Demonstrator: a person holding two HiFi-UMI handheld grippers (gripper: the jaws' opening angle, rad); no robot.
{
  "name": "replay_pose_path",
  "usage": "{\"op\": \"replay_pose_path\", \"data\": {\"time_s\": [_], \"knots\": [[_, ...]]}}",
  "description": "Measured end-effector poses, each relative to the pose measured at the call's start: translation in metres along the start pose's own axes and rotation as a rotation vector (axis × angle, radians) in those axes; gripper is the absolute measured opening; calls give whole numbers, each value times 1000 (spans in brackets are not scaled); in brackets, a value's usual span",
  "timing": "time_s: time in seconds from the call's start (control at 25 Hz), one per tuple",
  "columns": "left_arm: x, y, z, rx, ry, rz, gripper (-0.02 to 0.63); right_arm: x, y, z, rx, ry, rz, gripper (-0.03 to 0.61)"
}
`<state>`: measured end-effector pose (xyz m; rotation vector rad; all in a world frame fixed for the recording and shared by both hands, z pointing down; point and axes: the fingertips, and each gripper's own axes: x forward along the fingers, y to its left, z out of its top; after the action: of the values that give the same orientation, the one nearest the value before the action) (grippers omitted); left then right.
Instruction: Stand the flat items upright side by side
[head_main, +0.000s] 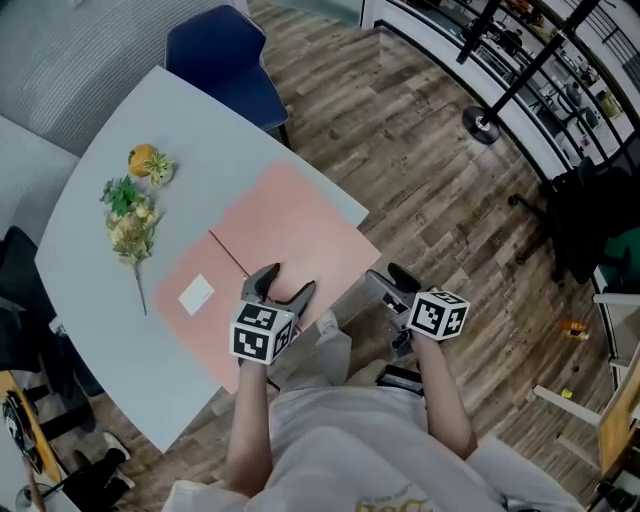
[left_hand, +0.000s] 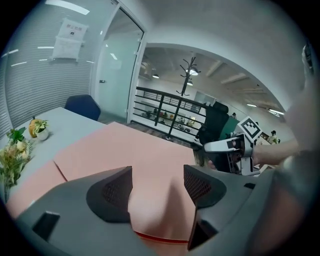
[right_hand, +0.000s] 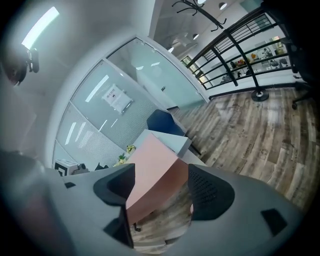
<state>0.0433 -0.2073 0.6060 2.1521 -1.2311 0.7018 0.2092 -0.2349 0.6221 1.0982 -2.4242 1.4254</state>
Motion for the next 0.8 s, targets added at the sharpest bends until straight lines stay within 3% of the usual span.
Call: {"op": "replay_pose_path", "data": {"time_s": [0.48, 0.64, 0.8], "knots": [[29, 7, -6, 67, 87, 14, 305, 24, -25, -13, 89, 23, -7, 331], [35, 3, -16, 141, 134, 55, 308, 24, -31, -17, 167, -15, 43, 334], [38, 2, -20, 153, 145, 84, 316, 32, -30, -19, 199, -34, 92, 334]]}}
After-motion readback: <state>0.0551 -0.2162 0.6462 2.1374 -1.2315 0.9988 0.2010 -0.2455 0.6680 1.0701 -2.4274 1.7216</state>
